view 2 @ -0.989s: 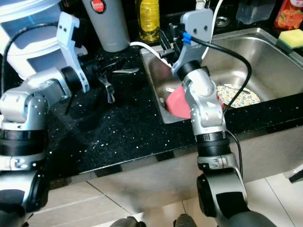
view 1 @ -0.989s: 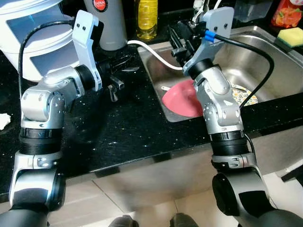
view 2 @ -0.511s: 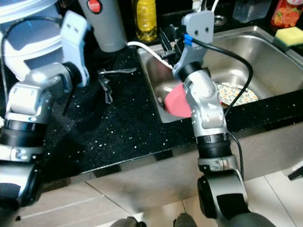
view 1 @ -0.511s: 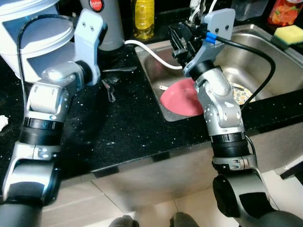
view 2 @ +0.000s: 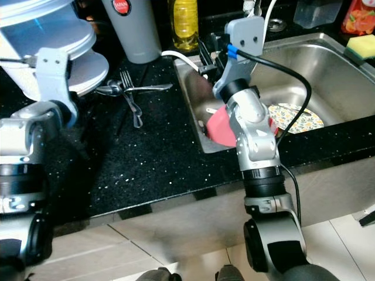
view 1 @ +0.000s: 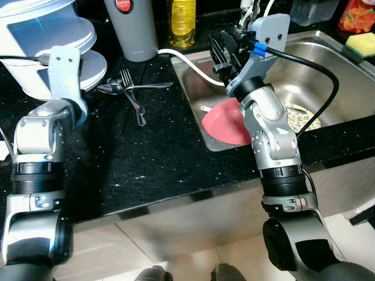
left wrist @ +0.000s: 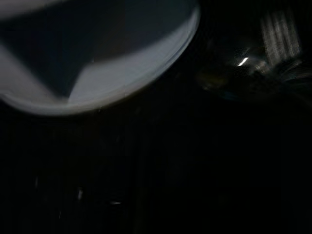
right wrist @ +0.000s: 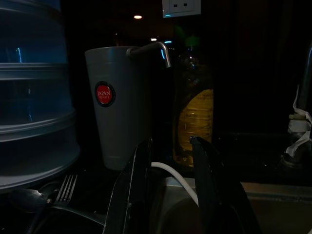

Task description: Kitchen organization

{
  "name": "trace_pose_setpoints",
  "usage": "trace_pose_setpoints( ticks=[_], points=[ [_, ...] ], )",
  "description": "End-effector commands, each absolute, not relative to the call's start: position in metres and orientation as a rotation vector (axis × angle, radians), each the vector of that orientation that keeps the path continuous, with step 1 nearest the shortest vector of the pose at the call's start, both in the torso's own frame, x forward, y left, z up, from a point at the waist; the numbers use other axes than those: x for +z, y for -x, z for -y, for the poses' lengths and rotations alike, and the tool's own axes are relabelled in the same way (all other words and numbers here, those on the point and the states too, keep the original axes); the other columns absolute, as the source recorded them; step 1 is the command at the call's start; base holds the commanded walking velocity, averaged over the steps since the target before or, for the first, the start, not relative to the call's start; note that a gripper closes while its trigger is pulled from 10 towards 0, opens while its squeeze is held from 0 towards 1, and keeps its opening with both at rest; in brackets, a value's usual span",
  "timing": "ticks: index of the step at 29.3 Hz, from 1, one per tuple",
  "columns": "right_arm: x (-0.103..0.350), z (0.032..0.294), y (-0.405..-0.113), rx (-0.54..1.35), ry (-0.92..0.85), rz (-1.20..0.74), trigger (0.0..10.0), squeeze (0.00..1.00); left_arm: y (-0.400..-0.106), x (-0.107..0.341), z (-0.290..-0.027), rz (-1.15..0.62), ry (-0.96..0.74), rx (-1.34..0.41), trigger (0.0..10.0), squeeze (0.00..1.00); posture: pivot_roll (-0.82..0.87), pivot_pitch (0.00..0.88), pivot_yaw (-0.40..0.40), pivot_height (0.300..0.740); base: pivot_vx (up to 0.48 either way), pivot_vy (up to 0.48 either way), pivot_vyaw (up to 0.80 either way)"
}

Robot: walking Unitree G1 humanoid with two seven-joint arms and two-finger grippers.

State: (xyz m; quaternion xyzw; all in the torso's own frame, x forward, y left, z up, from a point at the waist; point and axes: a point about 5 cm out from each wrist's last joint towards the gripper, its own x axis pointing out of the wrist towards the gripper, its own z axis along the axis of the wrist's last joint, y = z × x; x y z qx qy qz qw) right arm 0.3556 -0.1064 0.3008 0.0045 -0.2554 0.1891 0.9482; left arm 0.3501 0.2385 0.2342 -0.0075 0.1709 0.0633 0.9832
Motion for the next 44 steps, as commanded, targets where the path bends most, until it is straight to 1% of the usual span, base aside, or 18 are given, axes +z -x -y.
trace_pose_setpoints(
  ticks=[1, 5, 9, 10, 11, 12, 16, 20, 24, 28, 32, 33, 34, 35, 39, 42, 44],
  points=[
    [0.301, 0.100, -0.355, 0.408, -0.010, 0.518, 10.0, 0.00, -0.344, 0.215, -0.241, -0.443, 0.068, 0.137, 10.0, 0.00, 0.16, 0.076, 0.088, 0.740, 0.000, 0.000, 0.00],
    [0.302, 0.098, -0.355, 0.414, -0.011, 0.522, 10.0, 0.00, -0.339, 0.196, -0.234, -0.528, 0.113, 0.077, 10.0, 0.00, 0.16, 0.072, 0.087, 0.740, 0.000, 0.000, 0.00],
    [0.303, 0.098, -0.356, 0.413, -0.012, 0.525, 10.0, 0.00, -0.335, 0.186, -0.233, -0.564, 0.137, 0.074, 10.0, 0.00, 0.16, 0.072, 0.087, 0.740, 0.000, 0.000, 0.00],
    [0.303, 0.099, -0.356, 0.412, -0.012, 0.525, 10.0, 0.00, -0.333, 0.179, -0.233, -0.591, 0.146, 0.083, 3.3, 0.00, 0.16, 0.074, 0.089, 0.740, 0.000, 0.000, 0.00],
    [0.303, 0.099, -0.356, 0.412, -0.012, 0.525, 10.0, 0.00, -0.331, 0.175, -0.234, -0.608, 0.151, 0.091, 3.3, 0.00, 0.16, 0.074, 0.089, 0.740, 0.000, 0.000, 0.00],
    [0.302, 0.099, -0.355, 0.412, -0.012, 0.524, 10.0, 0.00, -0.329, 0.170, -0.234, -0.630, 0.163, 0.094, 0.0, 0.00, 0.16, 0.076, 0.092, 0.740, 0.000, 0.000, 0.00],
    [0.302, 0.100, -0.355, 0.408, -0.013, 0.521, 10.0, 0.00, -0.321, 0.153, -0.235, -0.681, 0.181, 0.094, 0.0, 0.00, 0.16, 0.080, 0.094, 0.740, 0.000, 0.000, 0.00],
    [0.301, 0.100, -0.355, 0.408, -0.012, 0.521, 10.0, 0.00, -0.320, 0.152, -0.235, -0.687, 0.186, 0.089, 0.0, 0.00, 0.16, 0.080, 0.094, 0.740, 0.000, 0.000, 0.00],
    [0.302, 0.100, -0.356, 0.407, -0.012, 0.520, 10.0, 0.00, -0.320, 0.154, -0.232, -0.678, 0.193, 0.062, 0.0, 0.00, 0.16, 0.085, 0.092, 0.740, 0.000, 0.000, 0.00],
    [0.302, 0.100, -0.356, 0.407, -0.013, 0.521, 10.0, 0.00, -0.322, 0.163, -0.224, -0.639, 0.182, -0.048, 0.0, 0.00, 0.16, 0.086, 0.091, 0.740, 0.000, 0.000, 0.00],
    [0.302, 0.101, -0.356, 0.406, -0.012, 0.520, 10.0, 0.00, -0.326, 0.170, -0.226, -0.608, 0.134, -0.065, 0.0, 0.00, 0.16, 0.086, 0.090, 0.740, 0.000, 0.000, 0.00],
    [0.302, 0.101, -0.356, 0.406, -0.012, 0.520, 10.0, 0.00, -0.328, 0.173, -0.229, -0.594, 0.085, -0.056, 8.6, 0.00, 0.16, 0.086, 0.090, 0.740, 0.000, 0.000, 0.00],
    [0.302, 0.101, -0.356, 0.406, -0.011, 0.520, 10.0, 0.00, -0.329, 0.176, -0.231, -0.584, 0.051, -0.050, 8.6, 0.00, 0.16, 0.086, 0.090, 0.740, 0.000, 0.000, 0.00],
    [0.302, 0.101, -0.356, 0.406, -0.011, 0.521, 10.0, 0.00, -0.332, 0.180, -0.232, -0.569, 0.034, -0.053, 10.0, 0.00, 0.16, 0.086, 0.090, 0.740, 0.000, 0.000, 0.00],
    [0.303, 0.101, -0.356, 0.405, -0.010, 0.522, 10.0, 0.00, -0.339, 0.197, -0.233, -0.529, -0.013, -0.080, 10.0, 0.00, 0.16, 0.086, 0.087, 0.740, 0.000, 0.000, 0.00],
    [0.303, 0.101, -0.356, 0.404, -0.011, 0.522, 10.0, 0.00, -0.339, 0.200, -0.230, -0.509, -0.050, -0.102, 10.0, 0.00, 0.16, 0.084, 0.091, 0.740, 0.000, 0.000, 0.00],
    [0.303, 0.101, -0.356, 0.402, -0.012, 0.523, 10.0, 0.00, -0.341, 0.209, -0.226, -0.412, -0.170, -0.092, 10.0, 0.00, 0.16, 0.085, 0.091, 0.740, 0.000, 0.000, 0.00]
  ],
)
